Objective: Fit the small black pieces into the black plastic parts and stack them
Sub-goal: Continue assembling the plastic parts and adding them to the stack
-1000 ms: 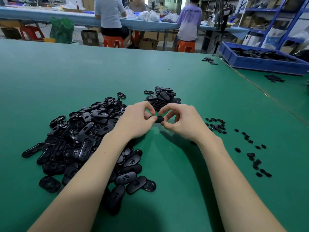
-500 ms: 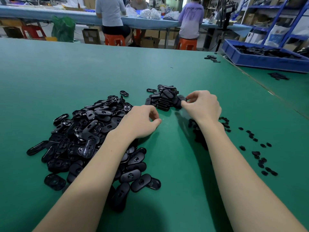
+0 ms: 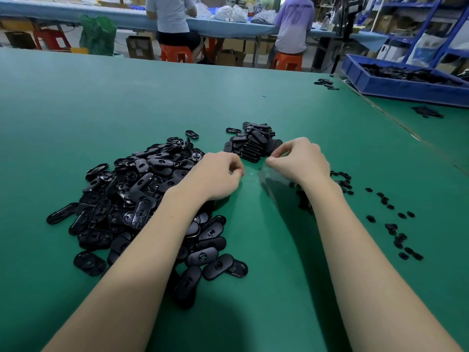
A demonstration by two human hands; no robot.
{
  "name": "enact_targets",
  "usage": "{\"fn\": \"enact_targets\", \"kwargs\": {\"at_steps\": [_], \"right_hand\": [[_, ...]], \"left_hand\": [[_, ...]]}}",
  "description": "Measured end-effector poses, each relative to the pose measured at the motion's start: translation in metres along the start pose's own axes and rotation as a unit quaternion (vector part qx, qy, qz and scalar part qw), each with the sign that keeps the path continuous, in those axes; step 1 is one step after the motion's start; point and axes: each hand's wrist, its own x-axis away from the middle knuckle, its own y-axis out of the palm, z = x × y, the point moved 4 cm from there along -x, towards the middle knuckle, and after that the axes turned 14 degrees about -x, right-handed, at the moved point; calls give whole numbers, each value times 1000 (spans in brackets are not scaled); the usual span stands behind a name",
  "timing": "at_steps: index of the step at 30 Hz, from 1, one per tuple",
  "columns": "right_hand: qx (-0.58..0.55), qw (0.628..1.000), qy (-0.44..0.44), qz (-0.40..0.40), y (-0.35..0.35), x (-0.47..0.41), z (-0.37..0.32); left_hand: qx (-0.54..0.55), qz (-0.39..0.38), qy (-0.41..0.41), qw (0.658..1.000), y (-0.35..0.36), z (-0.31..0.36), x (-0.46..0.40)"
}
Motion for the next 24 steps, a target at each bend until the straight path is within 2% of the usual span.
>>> {"fn": "enact_targets", "kwargs": {"at_steps": [2, 5, 8, 16, 21, 24], "right_hand": [[-23, 991, -39, -126, 4, 16, -4], [-86, 939, -70, -326, 18, 43, -15], [-84, 896, -73, -430, 35, 59, -23], [-113, 888, -84, -438, 47, 65, -32], [-158, 921, -83, -347, 22, 51, -22], [-153, 948, -88, -265, 4, 38, -8]], "left_hand": [[-2, -1, -1, 1000, -3, 2, 1], [-2, -7, -10, 1000, -9, 5, 3], [17, -15, -25, 999, -13, 6, 3], [-21, -63, -31, 997, -20, 12, 8], [1, -76, -27, 997, -23, 12, 13], [22, -79, -22, 996, -22, 12, 17]]}}
